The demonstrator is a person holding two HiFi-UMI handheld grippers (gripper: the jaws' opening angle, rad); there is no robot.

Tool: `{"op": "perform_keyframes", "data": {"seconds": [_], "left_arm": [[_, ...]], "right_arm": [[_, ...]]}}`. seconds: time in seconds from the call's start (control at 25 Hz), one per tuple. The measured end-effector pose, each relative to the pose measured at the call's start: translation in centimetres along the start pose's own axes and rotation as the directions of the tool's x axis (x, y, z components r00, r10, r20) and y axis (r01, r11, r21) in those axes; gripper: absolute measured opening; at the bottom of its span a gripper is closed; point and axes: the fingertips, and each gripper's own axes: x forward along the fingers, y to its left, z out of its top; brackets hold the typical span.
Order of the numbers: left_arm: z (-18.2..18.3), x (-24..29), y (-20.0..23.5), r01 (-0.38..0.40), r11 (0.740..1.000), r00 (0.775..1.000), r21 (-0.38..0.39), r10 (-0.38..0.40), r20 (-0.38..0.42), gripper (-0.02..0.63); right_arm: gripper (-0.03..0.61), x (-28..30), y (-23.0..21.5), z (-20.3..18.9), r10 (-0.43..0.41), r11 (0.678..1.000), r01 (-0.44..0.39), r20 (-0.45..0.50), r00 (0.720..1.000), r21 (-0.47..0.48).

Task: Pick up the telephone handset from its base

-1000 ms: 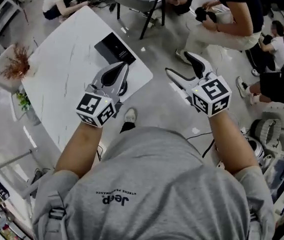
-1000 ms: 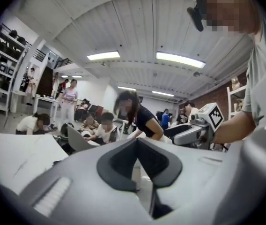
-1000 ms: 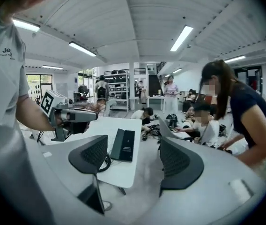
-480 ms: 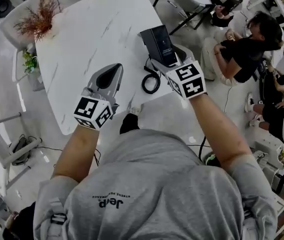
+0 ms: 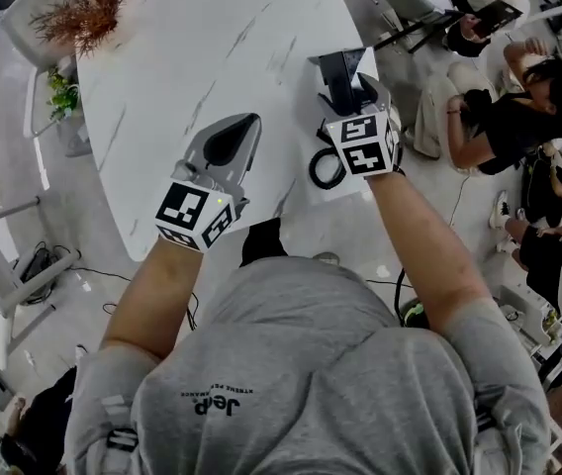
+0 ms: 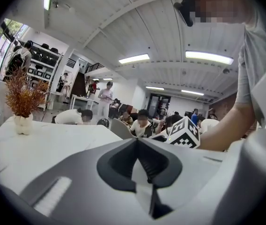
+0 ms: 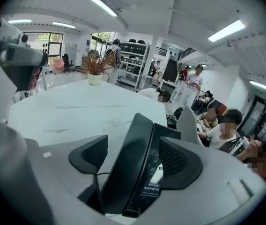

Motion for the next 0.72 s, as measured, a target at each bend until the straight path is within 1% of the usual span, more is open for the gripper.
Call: {"op": "perform_keyframes", "data": {"seconds": [0.16,0.32,0.36,0.4,0.44,0.48,0.52,0.6,0.64,0.72], "left_arm": [[-1.2,0.2,0.9,0.0,1.0,1.0,-0.017,0.0,-0.019,0.058],[-1.9,0.3,0.9,0.004,0.999,0.999,-0.033,-0.005,-0.038,0.058],[-2.0,0.2,0.8,0.008,0.999,0.999,-0.035,-0.01,-0.042,0.058],[-2.1,0.2,0.6,0.013,0.999,0.999,-0.036,-0.015,-0.046,0.058],[-2.2,0.2,0.5,0.017,0.999,0.999,-0.037,-0.019,-0.049,0.058],[-2.2,0.2,0.3,0.021,0.999,0.998,-0.039,-0.023,-0.051,0.058],[-2.2,0.3,0.2,0.024,0.999,0.998,-0.041,-0.026,-0.051,0.058],[-2.0,0.5,-0.2,0.032,0.998,0.998,-0.045,-0.034,-0.05,0.058],[-1.8,0.6,-0.5,0.038,0.998,0.998,-0.044,-0.04,-0.049,0.058],[-1.4,0.9,-1.2,0.052,0.998,0.997,-0.037,-0.053,-0.048,0.058]], "right_arm": [[0.339,2.2,-0.3,-1.7,-0.063,0.997,0.062,-0.025,0.998,-0.046],[0.337,3.1,0.1,-2.7,-0.081,0.993,0.077,-0.042,0.996,-0.089],[0.322,3.0,0.1,-2.7,-0.078,0.993,0.074,-0.044,0.996,-0.087],[0.294,2.8,0.1,-2.6,-0.067,0.995,0.064,-0.045,0.997,-0.076],[0.255,2.4,0.1,-2.4,-0.048,0.997,0.045,-0.047,0.998,-0.055],[0.229,2.0,0.2,-2.2,-0.021,1.0,0.02,-0.05,0.999,-0.021],[0.178,1.5,0.2,-2.0,0.008,1.0,-0.007,-0.051,0.999,0.025],[0.102,0.6,-0.2,-1.6,0.065,0.989,-0.058,-0.044,0.997,0.139],[0.08,0.2,-0.4,-1.6,0.091,0.978,-0.082,-0.036,0.995,0.193],[0.078,-0.4,-0.8,-1.6,0.129,0.957,-0.123,-0.008,0.992,0.263]]}}
